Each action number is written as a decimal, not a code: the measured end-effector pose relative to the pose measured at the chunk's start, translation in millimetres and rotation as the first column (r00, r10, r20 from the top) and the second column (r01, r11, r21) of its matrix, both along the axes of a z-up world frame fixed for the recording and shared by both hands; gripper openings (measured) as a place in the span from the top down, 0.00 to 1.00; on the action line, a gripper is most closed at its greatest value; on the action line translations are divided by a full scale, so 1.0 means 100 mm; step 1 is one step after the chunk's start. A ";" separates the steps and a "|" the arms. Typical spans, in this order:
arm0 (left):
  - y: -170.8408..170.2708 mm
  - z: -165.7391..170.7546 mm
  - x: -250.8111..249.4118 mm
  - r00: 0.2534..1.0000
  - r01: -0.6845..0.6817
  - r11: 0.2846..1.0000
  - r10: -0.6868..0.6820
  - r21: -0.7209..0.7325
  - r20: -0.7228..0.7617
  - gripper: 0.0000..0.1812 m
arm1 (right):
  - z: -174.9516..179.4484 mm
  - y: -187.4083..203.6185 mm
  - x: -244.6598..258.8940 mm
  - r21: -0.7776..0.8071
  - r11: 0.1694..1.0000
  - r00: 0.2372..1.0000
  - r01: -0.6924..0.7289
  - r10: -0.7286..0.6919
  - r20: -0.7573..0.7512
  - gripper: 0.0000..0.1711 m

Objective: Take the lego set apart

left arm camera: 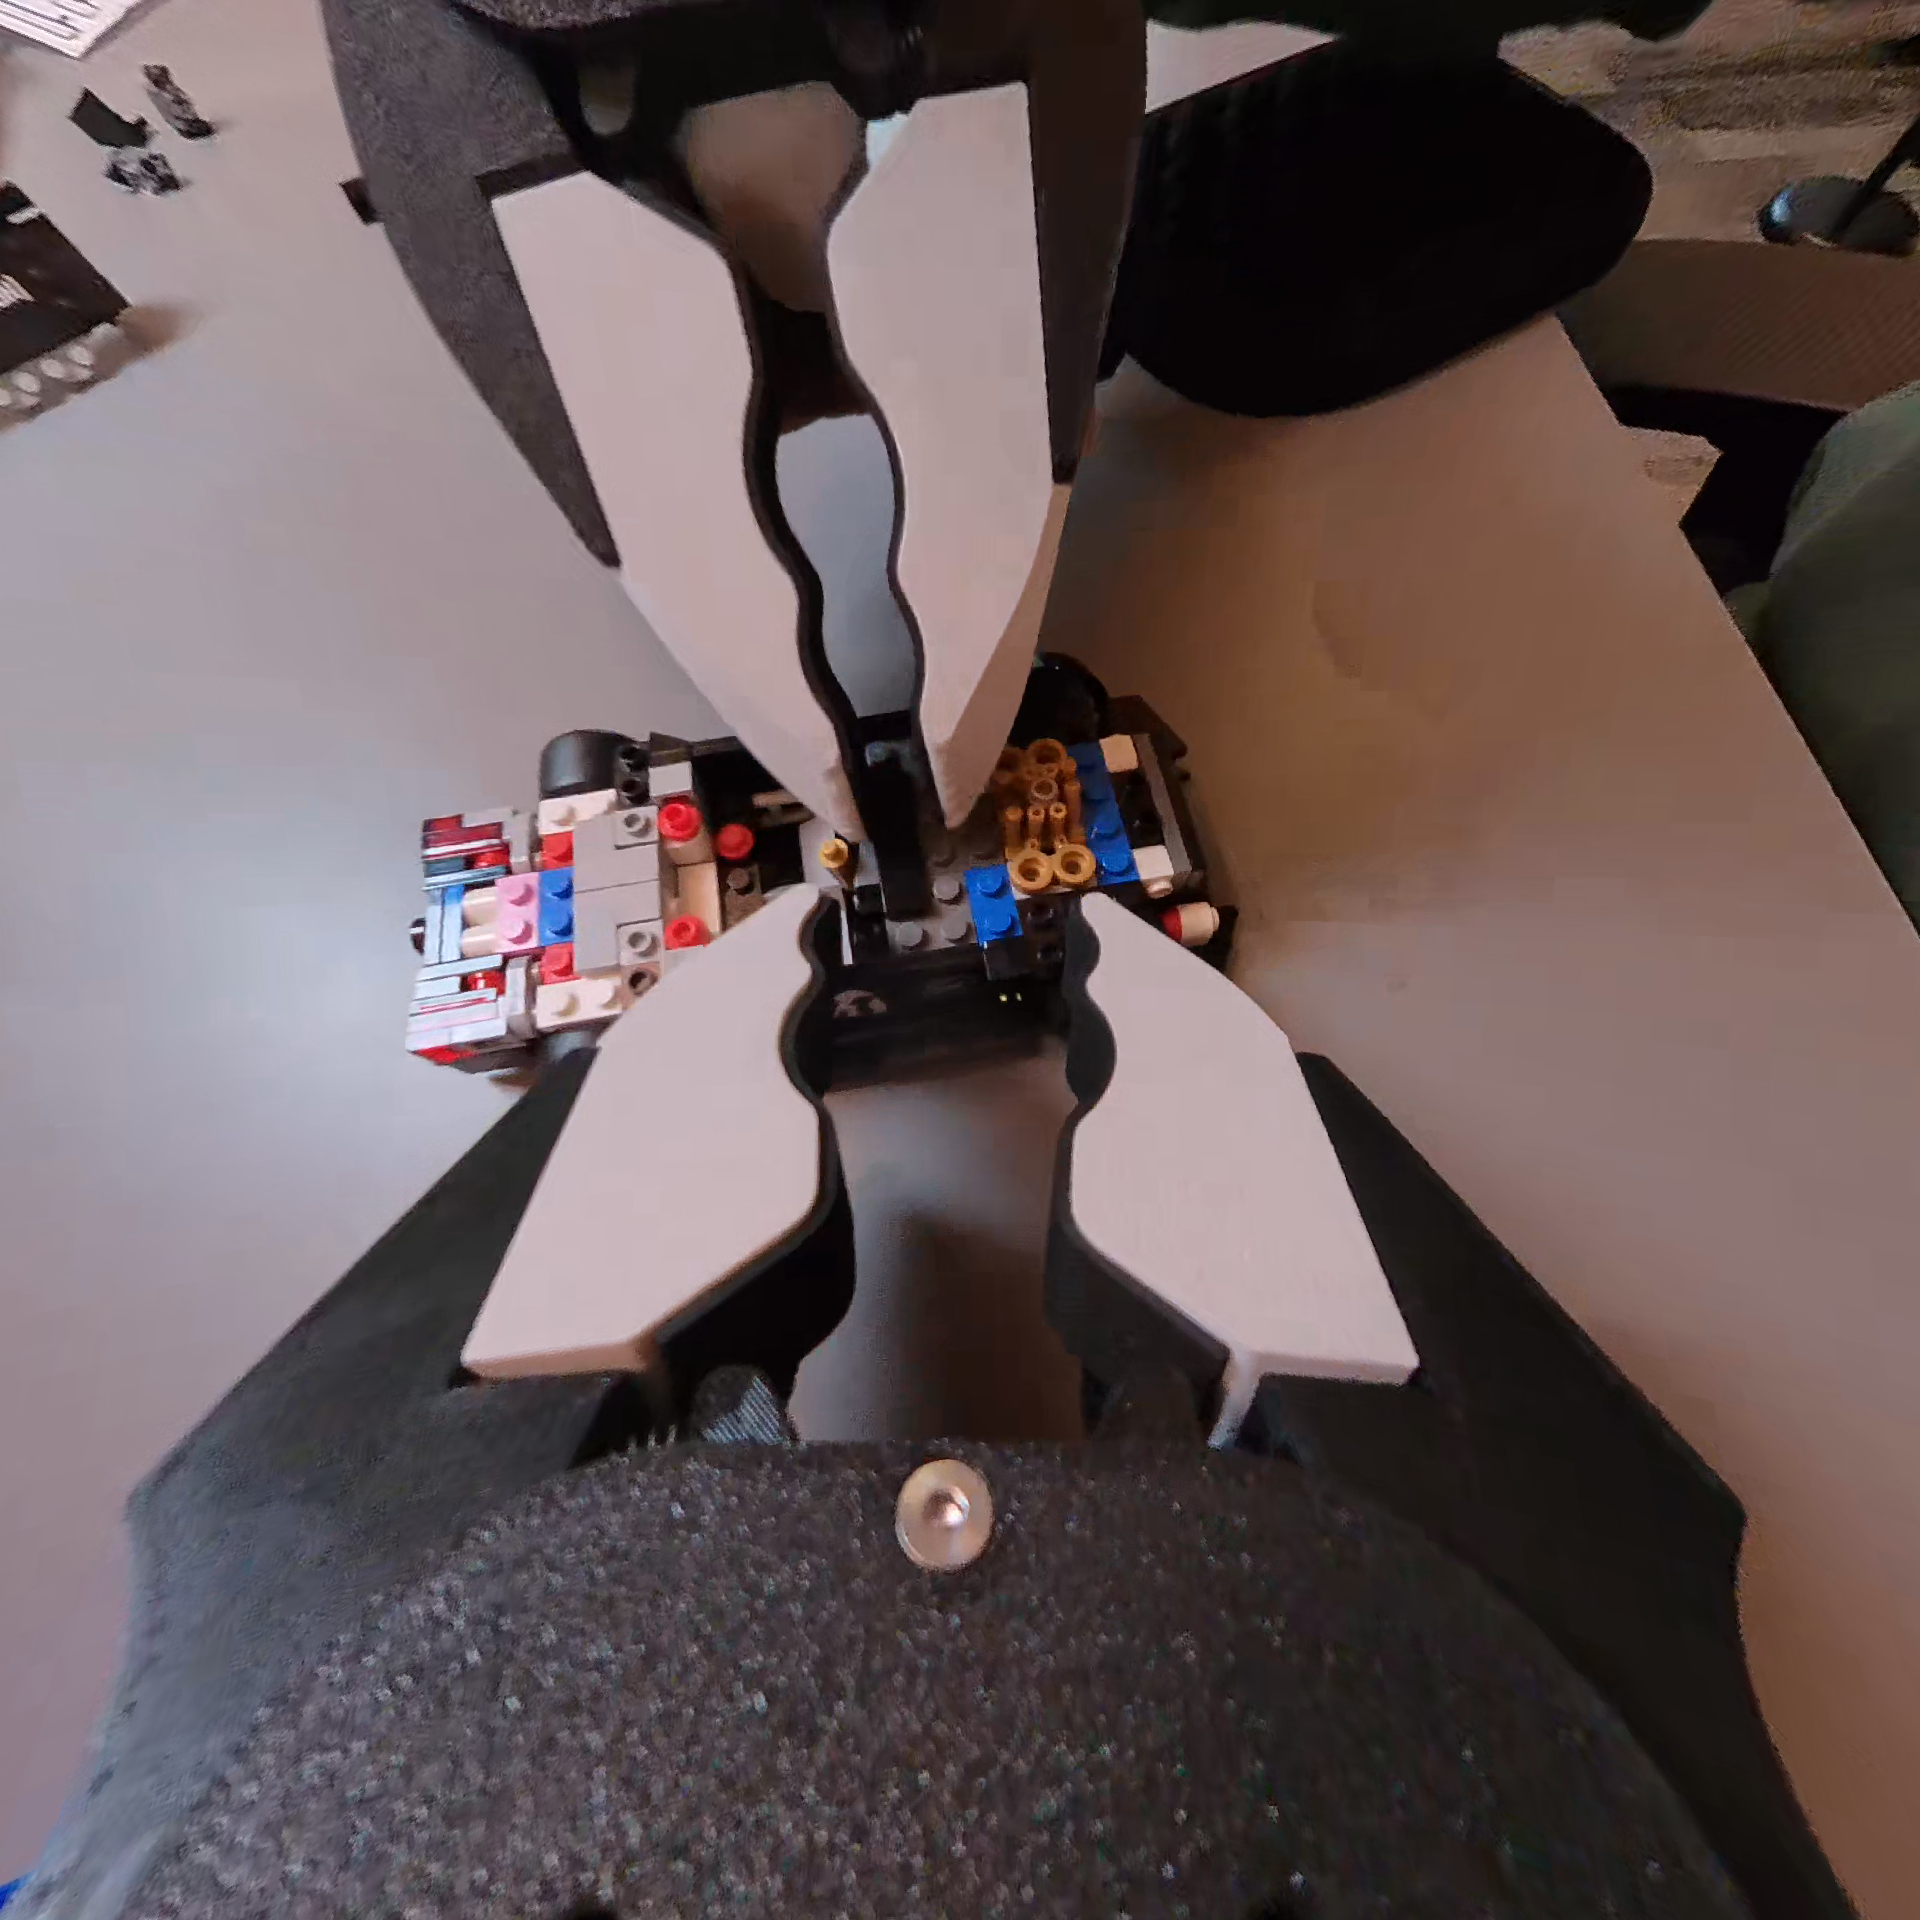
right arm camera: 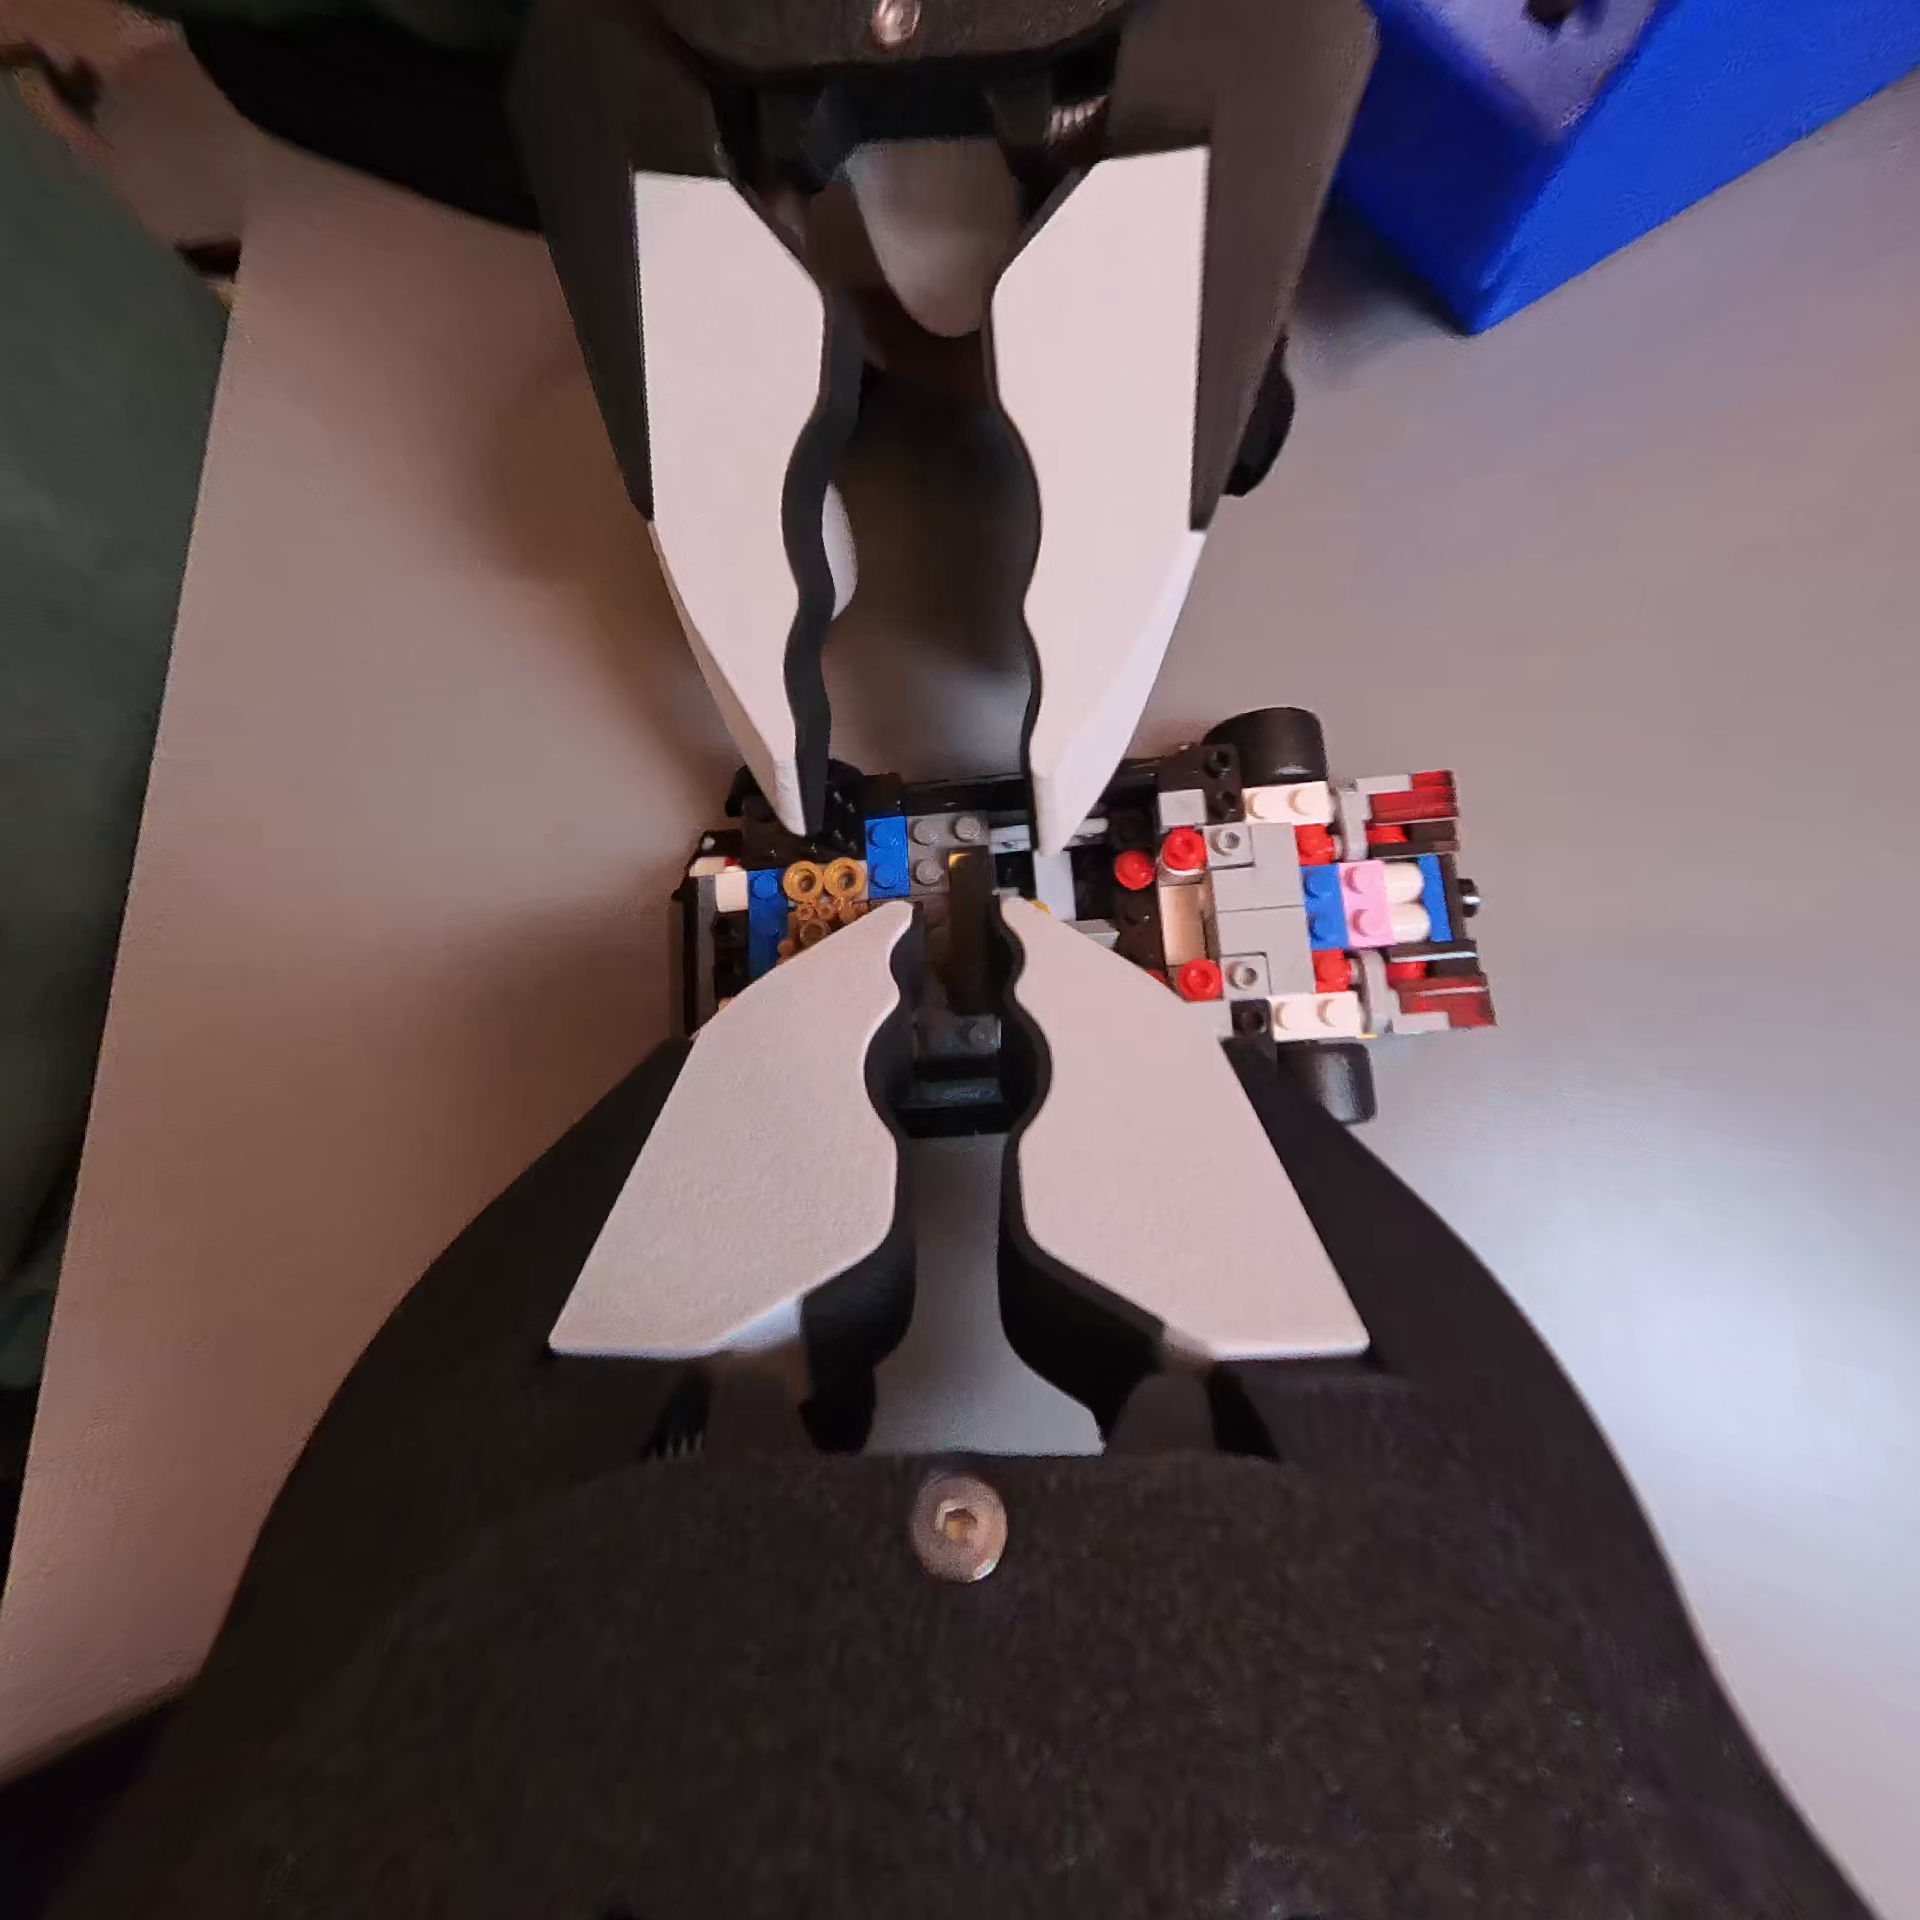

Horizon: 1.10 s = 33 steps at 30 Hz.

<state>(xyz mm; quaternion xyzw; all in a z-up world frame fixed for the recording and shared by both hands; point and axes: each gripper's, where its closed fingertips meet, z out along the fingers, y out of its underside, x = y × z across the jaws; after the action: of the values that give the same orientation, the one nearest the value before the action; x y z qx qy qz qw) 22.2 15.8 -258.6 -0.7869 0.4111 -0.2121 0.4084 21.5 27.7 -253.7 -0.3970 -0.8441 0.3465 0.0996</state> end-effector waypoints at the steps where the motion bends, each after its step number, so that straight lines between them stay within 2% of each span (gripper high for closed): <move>1: 0.00 0.00 0.00 1.000 0.002 1.000 -0.002 -0.004 0.003 0.78 | -0.02 -0.01 0.00 0.020 1.000 1.000 -0.019 0.018 0.019 0.94; 8: -0.02 0.05 -0.06 1.000 -0.021 1.000 0.021 -0.014 -0.013 0.74 | 0.05 -0.08 -0.05 0.111 0.986 0.991 -0.121 0.114 0.071 0.94; 10: -0.01 0.11 -0.05 0.998 -0.061 0.998 0.062 -0.032 0.017 0.66 | -0.04 -0.07 -0.05 0.145 0.977 0.983 -0.155 0.138 0.121 0.94; 12: -0.02 0.12 -0.01 0.993 -0.103 0.991 0.107 -0.085 0.051 0.52 | -0.05 -0.11 -0.03 0.104 0.979 0.975 -0.173 0.155 0.162 0.94; 13: -0.04 0.10 0.02 0.991 -0.116 0.987 0.122 -0.108 0.056 0.50 | -0.06 -0.11 -0.02 0.095 0.979 0.970 -0.179 0.160 0.181 0.94; 15: -0.05 0.02 0.06 0.988 -0.149 0.983 0.153 -0.105 0.032 0.49 | -0.06 -0.11 -0.01 0.078 0.980 0.966 -0.185 0.167 0.199 0.95; 19: -0.05 -0.06 0.10 0.987 -0.162 0.986 0.161 -0.043 -0.027 0.58 | -0.07 -0.10 -0.02 0.030 0.981 0.961 -0.191 0.181 0.210 0.95; 24: -0.06 -0.07 0.11 0.989 -0.148 0.987 0.148 -0.054 -0.005 0.62 | -0.06 -0.11 -0.03 0.014 0.974 0.963 -0.225 0.220 0.157 0.96; 33: -0.09 -0.11 0.18 0.993 -0.114 0.989 0.116 -0.094 0.016 0.63 | -0.02 -0.18 -0.03 -0.178 0.970 0.982 -0.168 0.180 0.055 0.97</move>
<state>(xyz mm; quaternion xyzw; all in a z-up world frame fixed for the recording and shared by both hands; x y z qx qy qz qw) 40.1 6.9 -269.2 -0.8252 0.3502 -0.2154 0.3873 18.5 9.3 -255.9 -0.3403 -0.8455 0.4113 0.0042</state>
